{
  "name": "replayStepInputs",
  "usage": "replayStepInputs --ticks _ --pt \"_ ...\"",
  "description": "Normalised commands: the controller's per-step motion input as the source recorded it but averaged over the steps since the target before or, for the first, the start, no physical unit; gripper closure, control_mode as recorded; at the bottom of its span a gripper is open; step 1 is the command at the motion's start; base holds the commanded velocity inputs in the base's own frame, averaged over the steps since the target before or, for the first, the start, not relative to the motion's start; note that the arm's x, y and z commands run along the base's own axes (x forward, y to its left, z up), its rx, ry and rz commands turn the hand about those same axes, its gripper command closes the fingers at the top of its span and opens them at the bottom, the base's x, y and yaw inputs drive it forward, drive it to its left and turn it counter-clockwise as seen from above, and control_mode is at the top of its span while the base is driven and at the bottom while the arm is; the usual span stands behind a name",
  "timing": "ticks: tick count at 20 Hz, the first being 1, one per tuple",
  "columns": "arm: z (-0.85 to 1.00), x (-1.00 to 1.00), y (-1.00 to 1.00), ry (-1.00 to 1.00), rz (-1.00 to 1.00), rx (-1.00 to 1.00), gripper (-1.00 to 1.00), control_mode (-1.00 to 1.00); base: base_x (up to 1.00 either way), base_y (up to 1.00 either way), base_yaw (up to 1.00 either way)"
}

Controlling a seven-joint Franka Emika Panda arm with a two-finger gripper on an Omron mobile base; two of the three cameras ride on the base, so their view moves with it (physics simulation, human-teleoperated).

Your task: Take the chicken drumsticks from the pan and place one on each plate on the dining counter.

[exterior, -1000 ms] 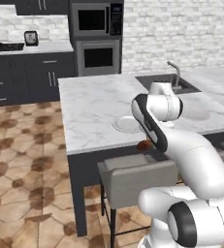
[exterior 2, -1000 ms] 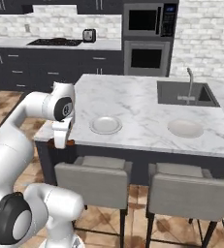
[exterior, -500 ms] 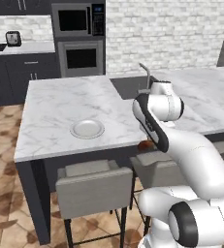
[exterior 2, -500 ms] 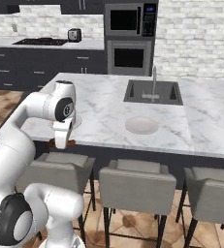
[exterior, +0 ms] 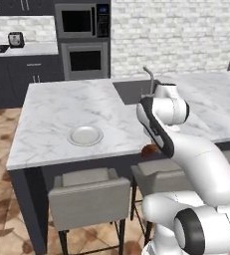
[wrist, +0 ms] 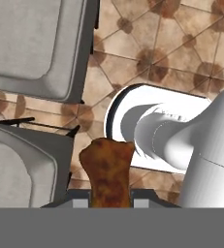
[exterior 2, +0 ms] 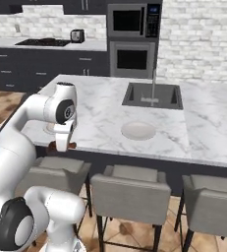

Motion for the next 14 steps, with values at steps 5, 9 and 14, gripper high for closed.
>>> replayStepInputs --ticks 5,9,14 --pt "0.0 0.0 0.0 0.0 0.0 0.0 1.0 1.0 0.5 -0.41 0.06" --pt "0.0 0.0 0.0 0.0 0.0 0.0 1.0 1.0 0.41 -0.54 0.04" --pt "0.0 0.0 0.0 0.0 0.0 0.0 1.0 1.0 0.33 -0.45 0.03"
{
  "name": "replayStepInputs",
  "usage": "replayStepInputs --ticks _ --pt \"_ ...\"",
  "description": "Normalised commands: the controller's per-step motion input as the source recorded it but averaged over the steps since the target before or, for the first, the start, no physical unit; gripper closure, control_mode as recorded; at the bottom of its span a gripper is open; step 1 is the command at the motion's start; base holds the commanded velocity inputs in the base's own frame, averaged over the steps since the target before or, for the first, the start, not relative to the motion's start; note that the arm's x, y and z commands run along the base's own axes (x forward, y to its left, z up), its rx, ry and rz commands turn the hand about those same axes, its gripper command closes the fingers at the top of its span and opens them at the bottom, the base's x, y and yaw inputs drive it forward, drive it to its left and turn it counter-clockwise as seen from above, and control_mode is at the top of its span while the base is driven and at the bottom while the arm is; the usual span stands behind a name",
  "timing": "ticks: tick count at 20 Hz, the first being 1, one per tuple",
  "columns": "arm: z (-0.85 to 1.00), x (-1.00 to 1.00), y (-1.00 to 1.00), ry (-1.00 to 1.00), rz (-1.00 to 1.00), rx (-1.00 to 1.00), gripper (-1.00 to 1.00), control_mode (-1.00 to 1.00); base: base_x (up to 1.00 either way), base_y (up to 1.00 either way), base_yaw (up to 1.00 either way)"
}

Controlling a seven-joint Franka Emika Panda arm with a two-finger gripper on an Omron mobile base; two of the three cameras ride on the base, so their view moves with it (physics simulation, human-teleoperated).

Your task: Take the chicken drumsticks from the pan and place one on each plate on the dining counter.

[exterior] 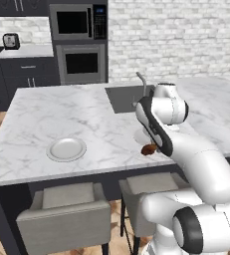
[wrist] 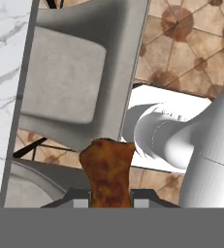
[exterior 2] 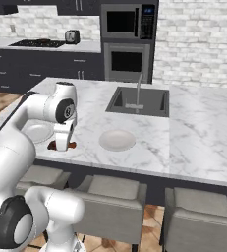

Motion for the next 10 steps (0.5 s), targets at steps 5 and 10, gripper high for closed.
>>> replayStepInputs --ticks 5,10 --pt "0.0 0.12 -0.18 0.0 0.0 0.0 1.0 -1.0 0.02 -0.12 0.01" --pt "0.0 0.38 -0.43 0.0 0.0 0.01 1.0 -1.0 0.0 0.0 0.0"
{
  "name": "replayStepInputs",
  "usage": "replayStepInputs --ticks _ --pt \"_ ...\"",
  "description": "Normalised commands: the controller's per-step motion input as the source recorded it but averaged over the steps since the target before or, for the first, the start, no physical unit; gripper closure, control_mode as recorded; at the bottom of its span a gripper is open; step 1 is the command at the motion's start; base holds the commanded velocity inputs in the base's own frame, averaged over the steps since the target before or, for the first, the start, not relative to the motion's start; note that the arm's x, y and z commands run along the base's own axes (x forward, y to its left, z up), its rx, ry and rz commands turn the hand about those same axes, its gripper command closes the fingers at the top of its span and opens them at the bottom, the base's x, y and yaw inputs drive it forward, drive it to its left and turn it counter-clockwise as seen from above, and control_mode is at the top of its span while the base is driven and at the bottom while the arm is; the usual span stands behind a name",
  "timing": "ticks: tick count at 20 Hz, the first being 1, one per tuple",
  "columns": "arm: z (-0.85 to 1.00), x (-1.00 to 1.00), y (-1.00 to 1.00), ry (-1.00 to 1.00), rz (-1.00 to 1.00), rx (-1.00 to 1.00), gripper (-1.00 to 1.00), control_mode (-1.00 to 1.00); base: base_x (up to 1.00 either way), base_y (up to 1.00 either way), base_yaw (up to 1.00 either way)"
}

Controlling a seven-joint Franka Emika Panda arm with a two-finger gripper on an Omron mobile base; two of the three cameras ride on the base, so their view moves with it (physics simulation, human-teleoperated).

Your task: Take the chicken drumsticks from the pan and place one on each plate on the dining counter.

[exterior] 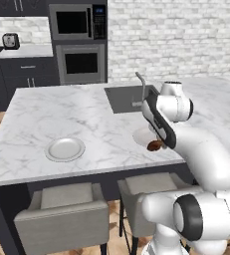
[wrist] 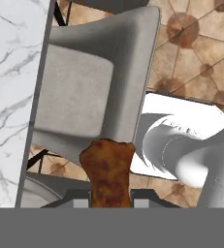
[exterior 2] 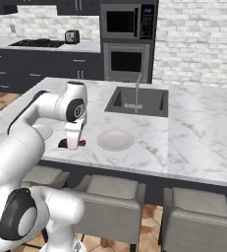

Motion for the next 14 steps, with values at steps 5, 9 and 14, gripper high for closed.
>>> replayStepInputs --ticks 5,9,14 --pt "0.0 0.58 -0.44 0.04 0.0 0.0 1.0 -1.0 0.0 0.0 0.0" --pt "-0.06 0.6 -0.39 0.03 0.0 0.0 1.0 -1.0 0.0 0.0 0.0" --pt "-0.28 0.69 -0.24 0.06 0.0 0.0 1.0 -1.0 0.0 0.0 0.0"
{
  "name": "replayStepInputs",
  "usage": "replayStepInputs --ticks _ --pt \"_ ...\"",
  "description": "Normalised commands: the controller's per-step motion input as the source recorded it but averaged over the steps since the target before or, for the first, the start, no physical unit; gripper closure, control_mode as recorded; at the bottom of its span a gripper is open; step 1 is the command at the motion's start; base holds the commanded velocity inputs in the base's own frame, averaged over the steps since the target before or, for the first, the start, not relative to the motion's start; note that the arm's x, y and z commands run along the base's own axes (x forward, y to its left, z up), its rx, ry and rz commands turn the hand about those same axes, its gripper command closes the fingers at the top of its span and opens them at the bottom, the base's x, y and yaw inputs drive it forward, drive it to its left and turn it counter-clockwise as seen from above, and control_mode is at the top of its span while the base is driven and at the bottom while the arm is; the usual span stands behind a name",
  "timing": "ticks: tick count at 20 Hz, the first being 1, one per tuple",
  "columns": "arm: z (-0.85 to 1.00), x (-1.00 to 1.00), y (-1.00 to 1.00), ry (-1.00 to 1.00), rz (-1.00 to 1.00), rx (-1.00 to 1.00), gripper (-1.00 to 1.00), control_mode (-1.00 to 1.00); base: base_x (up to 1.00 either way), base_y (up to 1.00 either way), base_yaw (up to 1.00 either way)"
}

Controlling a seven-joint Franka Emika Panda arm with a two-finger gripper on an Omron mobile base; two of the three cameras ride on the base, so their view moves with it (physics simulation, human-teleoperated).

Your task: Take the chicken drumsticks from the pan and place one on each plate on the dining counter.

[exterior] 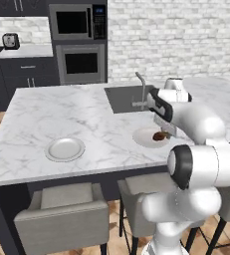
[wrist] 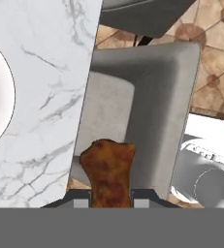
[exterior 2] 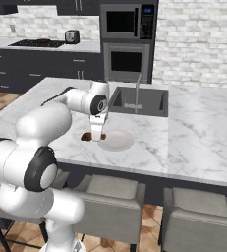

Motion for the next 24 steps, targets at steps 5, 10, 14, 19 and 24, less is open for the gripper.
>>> replayStepInputs --ticks 5,10,14,19,24 --pt "-0.68 0.73 -0.01 0.04 0.02 -0.04 1.0 -1.0 0.0 0.0 0.0" --pt "-0.65 0.59 -0.02 -0.01 0.0 -0.03 1.0 -1.0 0.0 0.0 0.0" --pt "-0.26 0.54 -0.27 0.0 0.0 0.0 1.0 -1.0 0.0 0.0 0.0" --pt "-0.02 0.5 -0.49 0.0 0.0 0.03 1.0 -1.0 0.0 0.0 0.0" --pt "-0.38 0.41 -0.22 -0.03 0.0 -0.01 1.0 -1.0 0.0 0.0 0.0"
